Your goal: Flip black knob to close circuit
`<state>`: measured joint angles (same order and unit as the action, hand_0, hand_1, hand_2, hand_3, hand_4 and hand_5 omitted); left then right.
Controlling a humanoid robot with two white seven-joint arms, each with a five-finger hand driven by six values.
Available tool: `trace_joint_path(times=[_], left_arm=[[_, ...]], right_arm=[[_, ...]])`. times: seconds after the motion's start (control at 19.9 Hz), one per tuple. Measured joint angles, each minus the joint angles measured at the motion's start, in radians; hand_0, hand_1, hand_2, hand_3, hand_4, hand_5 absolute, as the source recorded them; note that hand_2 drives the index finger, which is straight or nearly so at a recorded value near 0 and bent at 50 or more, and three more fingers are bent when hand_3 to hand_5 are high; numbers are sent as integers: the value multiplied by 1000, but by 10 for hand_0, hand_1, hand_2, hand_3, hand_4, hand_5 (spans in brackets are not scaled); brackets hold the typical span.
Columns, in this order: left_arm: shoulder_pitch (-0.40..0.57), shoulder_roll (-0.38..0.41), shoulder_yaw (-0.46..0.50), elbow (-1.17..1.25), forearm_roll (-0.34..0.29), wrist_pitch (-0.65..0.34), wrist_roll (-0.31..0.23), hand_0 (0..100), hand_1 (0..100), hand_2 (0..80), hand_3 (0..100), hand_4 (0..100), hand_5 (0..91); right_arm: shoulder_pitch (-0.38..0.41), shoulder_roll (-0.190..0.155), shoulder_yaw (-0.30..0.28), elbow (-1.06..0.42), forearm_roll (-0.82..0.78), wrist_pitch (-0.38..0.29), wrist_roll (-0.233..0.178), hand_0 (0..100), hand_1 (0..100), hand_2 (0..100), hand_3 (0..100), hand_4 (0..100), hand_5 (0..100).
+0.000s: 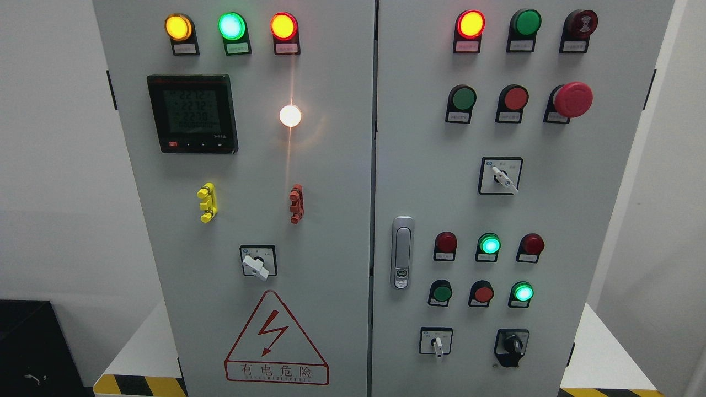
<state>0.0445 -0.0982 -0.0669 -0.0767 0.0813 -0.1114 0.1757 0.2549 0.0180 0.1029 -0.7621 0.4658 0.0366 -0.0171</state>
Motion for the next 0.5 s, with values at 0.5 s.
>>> trace_joint_path(times=[0.5], left_arm=[[0, 0, 0, 0, 0, 0, 0, 120, 556, 0, 0, 0, 0]], right_arm=[[-30, -11, -50, -316, 192, 13, 27, 0, 228, 531, 688, 615, 434]])
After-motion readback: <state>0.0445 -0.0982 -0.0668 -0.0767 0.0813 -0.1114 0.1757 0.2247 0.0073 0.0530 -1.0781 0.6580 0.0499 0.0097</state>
